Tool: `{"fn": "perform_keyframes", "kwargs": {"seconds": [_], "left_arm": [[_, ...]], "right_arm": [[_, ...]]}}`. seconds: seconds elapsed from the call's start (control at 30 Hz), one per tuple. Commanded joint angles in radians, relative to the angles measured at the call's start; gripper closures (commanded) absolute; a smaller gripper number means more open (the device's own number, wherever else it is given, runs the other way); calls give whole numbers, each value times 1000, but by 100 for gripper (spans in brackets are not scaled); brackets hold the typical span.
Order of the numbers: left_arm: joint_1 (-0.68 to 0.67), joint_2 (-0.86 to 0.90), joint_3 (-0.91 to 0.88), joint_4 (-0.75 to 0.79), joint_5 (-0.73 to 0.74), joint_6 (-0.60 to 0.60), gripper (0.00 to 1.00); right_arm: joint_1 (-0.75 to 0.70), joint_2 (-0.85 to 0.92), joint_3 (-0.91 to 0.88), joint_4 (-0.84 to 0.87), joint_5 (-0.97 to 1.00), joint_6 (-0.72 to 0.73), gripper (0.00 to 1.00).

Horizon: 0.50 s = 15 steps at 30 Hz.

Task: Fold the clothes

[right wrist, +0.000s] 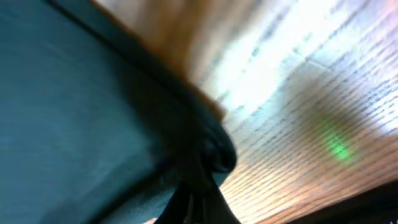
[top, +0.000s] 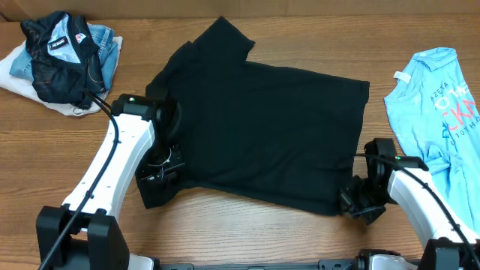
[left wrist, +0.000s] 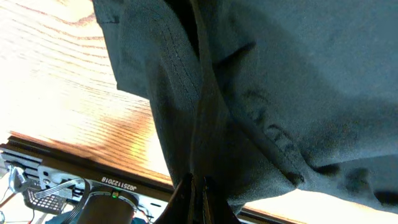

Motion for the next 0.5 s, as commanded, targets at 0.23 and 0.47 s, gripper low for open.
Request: {"fn": "perform_keyframes", "kwargs": {"seconds": [0.23,0.47], "left_arm": [[-5,-23,41,232,4,43,95],[-6,-19,41,447,0,100,96]], "right_arm": [[-2,-10,75,123,43,77,94],[-2,-10,75,235,105,123,94]]}}
